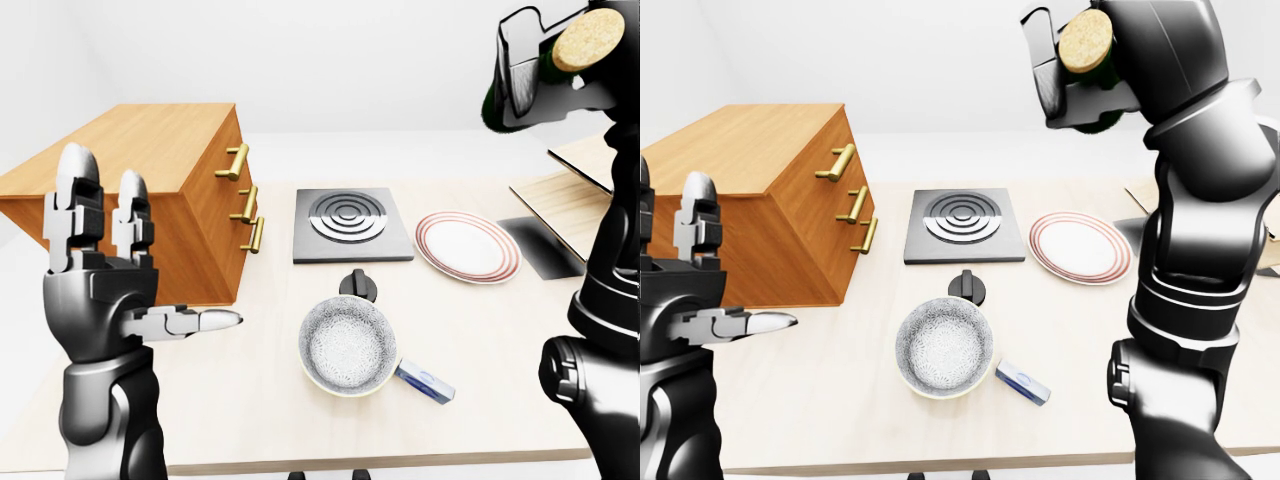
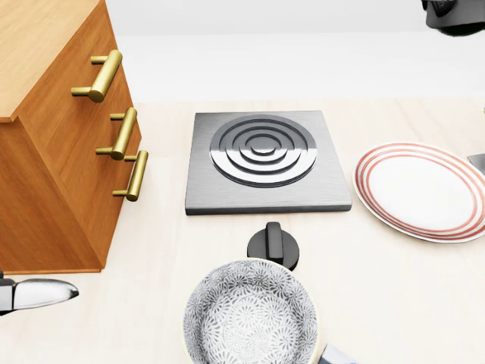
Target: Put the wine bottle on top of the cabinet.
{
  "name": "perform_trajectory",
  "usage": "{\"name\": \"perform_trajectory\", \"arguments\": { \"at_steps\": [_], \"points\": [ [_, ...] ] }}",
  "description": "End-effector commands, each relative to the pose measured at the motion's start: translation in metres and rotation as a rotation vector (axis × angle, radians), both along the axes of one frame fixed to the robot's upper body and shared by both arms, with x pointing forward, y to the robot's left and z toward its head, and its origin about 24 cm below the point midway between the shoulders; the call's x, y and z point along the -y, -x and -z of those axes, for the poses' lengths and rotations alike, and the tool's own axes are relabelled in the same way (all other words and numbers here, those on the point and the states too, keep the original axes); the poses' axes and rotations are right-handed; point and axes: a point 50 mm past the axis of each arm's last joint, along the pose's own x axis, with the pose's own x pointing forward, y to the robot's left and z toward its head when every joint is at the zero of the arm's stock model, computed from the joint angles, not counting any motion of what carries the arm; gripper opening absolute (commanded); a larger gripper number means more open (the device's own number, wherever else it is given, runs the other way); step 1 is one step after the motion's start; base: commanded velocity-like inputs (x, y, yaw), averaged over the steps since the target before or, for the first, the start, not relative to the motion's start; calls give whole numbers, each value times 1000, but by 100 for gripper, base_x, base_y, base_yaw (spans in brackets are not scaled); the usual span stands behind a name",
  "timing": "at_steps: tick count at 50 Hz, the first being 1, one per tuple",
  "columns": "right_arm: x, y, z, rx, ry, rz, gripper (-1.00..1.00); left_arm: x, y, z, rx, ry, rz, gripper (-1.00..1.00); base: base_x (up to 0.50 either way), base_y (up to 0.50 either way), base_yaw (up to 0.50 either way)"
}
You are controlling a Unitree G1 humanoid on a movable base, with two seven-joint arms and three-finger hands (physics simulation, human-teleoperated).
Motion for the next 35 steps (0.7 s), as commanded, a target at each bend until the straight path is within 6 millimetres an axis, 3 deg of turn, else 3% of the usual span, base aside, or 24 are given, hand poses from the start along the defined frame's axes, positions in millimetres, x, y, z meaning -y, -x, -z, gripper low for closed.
{"name": "perform_trajectory", "arguments": {
  "at_steps": [1, 12, 19, 35],
  "points": [
    [11, -14, -11, -55, -42, -14, -100, 2, 2, -4, 20, -4, 1, 100, 0, 0, 0],
    [10, -27, -11, -90, -98, -37, -100, 5, 5, -20, 103, -11, -1, 100, 0, 0, 0],
    [3, -23, -16, -65, -79, -51, -100, 18, -16, -24, 97, -11, 36, 100, 0, 0, 0],
    [6, -30, -16, -78, -177, -97, -100, 39, -27, -40, 160, -28, 76, 100, 0, 0, 0]
  ]
}}
